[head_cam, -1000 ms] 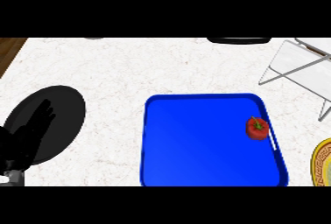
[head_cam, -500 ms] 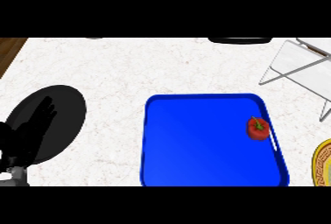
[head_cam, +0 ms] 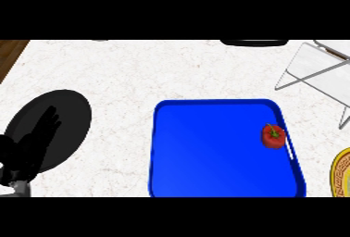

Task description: Pick the croissant from the tray and place it in the tiered shelf

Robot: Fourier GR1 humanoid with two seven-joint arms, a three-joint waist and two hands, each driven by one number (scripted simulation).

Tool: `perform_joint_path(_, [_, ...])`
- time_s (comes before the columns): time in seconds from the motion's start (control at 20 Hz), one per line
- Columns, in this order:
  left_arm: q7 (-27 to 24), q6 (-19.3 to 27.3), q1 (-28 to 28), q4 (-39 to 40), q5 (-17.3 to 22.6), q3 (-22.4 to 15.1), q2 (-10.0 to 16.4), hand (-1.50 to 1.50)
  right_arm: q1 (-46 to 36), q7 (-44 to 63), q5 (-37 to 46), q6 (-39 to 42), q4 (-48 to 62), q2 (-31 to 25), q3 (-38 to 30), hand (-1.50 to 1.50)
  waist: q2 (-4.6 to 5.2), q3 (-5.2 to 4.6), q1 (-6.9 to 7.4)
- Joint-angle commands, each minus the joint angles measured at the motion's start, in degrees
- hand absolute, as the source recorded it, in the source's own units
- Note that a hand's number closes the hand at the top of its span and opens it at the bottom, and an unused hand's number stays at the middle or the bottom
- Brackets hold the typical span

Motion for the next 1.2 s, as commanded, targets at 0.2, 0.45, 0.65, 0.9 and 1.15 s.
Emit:
perform_joint_path(0.2, [0.62, -1.57, 0.92, -1.71, -0.38, 0.48, 0.04, 0.00, -1.52, -4.12, 1.37, -8.93, 15.12, -0.94, -5.49, 1.50, 0.19, 0.04, 0.54])
perform_joint_path(0.45, [2.75, -0.55, -3.48, 1.27, -1.46, 0.90, -0.34, 0.00, -1.96, -8.97, 3.72, -8.80, 21.01, -2.15, -2.31, -1.50, 0.24, 0.03, 0.23])
perform_joint_path(0.65, [4.84, -2.88, -4.36, 0.11, 1.41, 3.73, 1.81, 0.00, -1.26, -10.84, 3.05, -9.43, 20.72, -1.94, -2.67, -1.50, 0.09, 0.02, 0.08])
perform_joint_path(0.9, [1.82, -1.82, -2.54, 0.44, -1.41, 1.63, -0.91, 0.00, -0.85, -15.06, -0.40, -16.18, 23.06, 0.25, -7.08, -1.50, 0.04, 0.04, 0.09])
perform_joint_path(1.15, [-0.59, -1.44, -0.05, 0.94, -1.93, 2.76, -1.51, 0.00, -2.80, -12.43, -7.33, -13.24, 19.56, -0.46, -12.48, -1.50, -0.27, 0.00, -0.44])
